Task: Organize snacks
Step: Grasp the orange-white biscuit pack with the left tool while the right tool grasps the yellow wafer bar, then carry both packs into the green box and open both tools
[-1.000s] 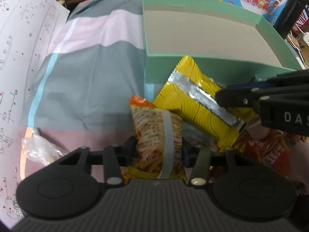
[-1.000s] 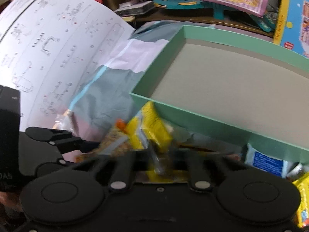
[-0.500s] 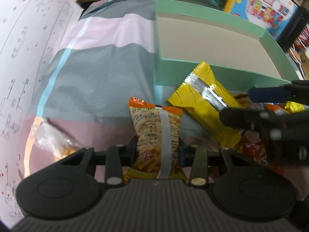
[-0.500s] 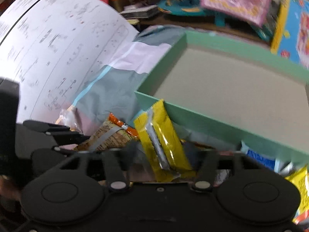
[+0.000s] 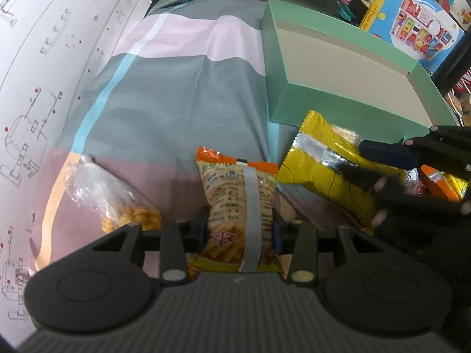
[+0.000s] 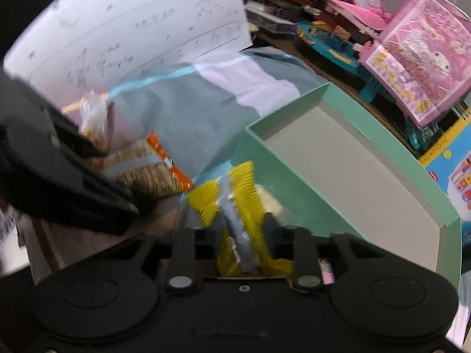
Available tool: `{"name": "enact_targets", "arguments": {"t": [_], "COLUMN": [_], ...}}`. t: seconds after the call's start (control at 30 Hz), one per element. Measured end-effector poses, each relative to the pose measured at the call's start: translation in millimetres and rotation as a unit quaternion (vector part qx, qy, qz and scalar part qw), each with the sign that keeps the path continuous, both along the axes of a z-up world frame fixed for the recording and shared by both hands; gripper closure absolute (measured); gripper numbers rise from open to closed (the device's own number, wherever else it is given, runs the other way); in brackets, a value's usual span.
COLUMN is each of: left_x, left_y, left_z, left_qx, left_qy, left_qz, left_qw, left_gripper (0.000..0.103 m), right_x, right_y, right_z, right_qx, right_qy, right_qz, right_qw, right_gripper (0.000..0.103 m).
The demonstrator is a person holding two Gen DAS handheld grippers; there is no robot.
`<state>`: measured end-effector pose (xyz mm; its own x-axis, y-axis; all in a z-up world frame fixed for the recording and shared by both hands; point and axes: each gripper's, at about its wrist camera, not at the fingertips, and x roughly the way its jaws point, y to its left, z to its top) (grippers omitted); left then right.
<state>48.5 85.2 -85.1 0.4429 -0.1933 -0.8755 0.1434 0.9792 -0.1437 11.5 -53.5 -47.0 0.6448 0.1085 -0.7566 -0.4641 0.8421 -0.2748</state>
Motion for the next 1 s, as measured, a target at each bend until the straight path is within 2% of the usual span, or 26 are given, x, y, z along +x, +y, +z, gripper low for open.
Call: {"name": "enact_targets", "arguments": {"t": [0.03, 0.07, 0.17, 0.23, 0.3, 0.33, 0.37, 0.4, 0.43, 0.63, 0.7, 0.73, 0.87, 0.93, 1.0], "left_x": [0, -1, -3, -3, -3, -3, -3, -3, -3, -2, -2, -2, -2, -2, -3], "left_y": [-1, -1, -2, -3, -2, -1, 1, 4, 6, 16, 18, 18, 19, 18, 19], "left_z": [1, 2, 5, 3, 1, 1, 1, 0, 0, -2, -2, -3, -3, -3, -2], "left_qx": [-0.001, -0.003, -0.007, -0.005, -0.006, -0.007, -0.009, -0.013, -0.017, -0.037, -0.040, -0.042, -0.045, -0.044, -0.050], "left_qy": [-0.001, -0.002, -0.008, -0.005, -0.001, -0.004, -0.004, -0.005, -0.006, -0.009, -0.011, -0.012, -0.015, -0.015, -0.016], "left_qz": [0.000, 0.000, -0.004, -0.003, 0.002, 0.003, 0.006, 0.009, 0.009, 0.005, 0.002, 0.000, -0.002, -0.001, -0.001], "left_qw": [1.0000, 1.0000, 0.9999, 1.0000, 1.0000, 1.0000, 0.9999, 0.9999, 0.9998, 0.9992, 0.9991, 0.9991, 0.9989, 0.9989, 0.9986], "left_gripper": [0.064, 0.064, 0.064, 0.064, 0.064, 0.064, 0.064, 0.064, 0.064, 0.063, 0.063, 0.063, 0.063, 0.063, 0.064], "right_x": [2, 6, 17, 15, 8, 4, 1, -3, -6, -2, 1, 2, -1, 1, 8], "right_y": [-4, -10, -25, -26, -23, -21, -19, -18, -15, 5, 10, 12, 15, 10, 0], "right_z": [5, 12, 20, 17, 17, 16, 15, 14, 14, -5, -13, -16, -20, -14, -6], "right_qx": [0.015, 0.041, 0.081, 0.075, 0.056, 0.049, 0.045, 0.040, 0.035, -0.014, -0.034, -0.042, -0.059, -0.035, 0.019], "right_qy": [0.003, 0.017, 0.058, 0.072, 0.061, 0.053, 0.046, 0.039, 0.032, 0.027, 0.021, 0.019, 0.016, 0.035, 0.078], "right_qz": [-0.010, -0.025, -0.048, -0.037, -0.025, -0.016, -0.008, -0.001, 0.007, 0.043, 0.049, 0.053, 0.066, 0.052, 0.021], "right_qw": [1.000, 0.999, 0.994, 0.994, 0.996, 0.997, 0.998, 0.998, 0.999, 0.999, 0.998, 0.998, 0.996, 0.997, 0.997], "right_gripper": [0.099, 0.100, 0.100, 0.097, 0.090, 0.075, 0.052, 0.043, 0.038, 0.038, 0.043, 0.050, 0.054, 0.056, 0.057]}}
